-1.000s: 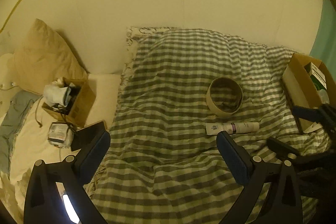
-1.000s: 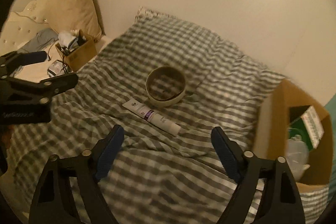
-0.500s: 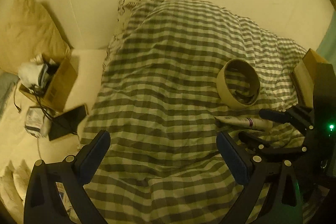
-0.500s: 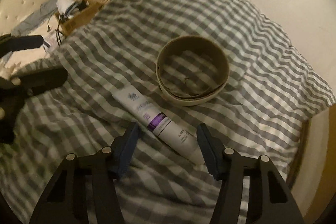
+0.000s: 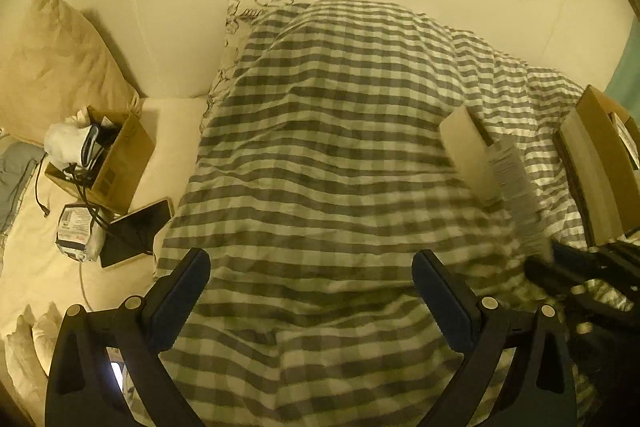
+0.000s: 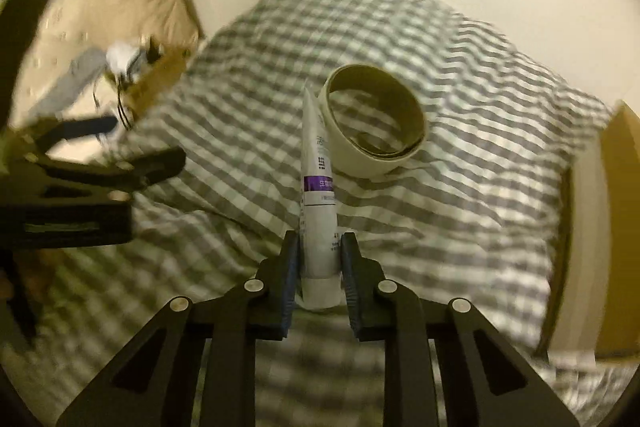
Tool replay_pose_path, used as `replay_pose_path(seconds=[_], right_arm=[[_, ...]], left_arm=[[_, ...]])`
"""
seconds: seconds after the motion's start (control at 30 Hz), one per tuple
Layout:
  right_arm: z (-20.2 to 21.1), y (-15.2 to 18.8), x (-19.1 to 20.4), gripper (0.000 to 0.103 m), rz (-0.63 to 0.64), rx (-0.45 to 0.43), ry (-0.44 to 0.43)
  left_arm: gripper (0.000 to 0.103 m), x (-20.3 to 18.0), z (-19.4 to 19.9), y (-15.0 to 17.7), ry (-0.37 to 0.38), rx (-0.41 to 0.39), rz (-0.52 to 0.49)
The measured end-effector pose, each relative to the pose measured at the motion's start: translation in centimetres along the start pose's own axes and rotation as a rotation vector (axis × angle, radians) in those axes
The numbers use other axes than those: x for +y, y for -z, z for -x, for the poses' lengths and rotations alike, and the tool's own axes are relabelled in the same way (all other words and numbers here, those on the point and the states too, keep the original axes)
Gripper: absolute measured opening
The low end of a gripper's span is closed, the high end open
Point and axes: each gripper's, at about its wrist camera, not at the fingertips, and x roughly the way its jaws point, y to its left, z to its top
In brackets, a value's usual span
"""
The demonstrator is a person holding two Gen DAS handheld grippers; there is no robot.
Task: Organize objects
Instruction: 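Grasp the white cream tube with the right tool while the left tool grasps the tan tape roll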
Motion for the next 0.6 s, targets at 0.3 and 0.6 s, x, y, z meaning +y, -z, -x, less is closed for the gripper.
replay_pose_path(seconds=[0.3,0.6], right_arm=[[6.7,0.7,-3.8,0.020,-0.138,-0.105,0.094],[5.8,0.5,-7.5,0.020,-0.213,-0.122,0.157]], left_arm=[[0.103,-4.2,2.7,-0.8,0.055,-0.054,-0.056],[0.103,-9.7,0.1,-2.4,0.047,-0.045,-0.184]])
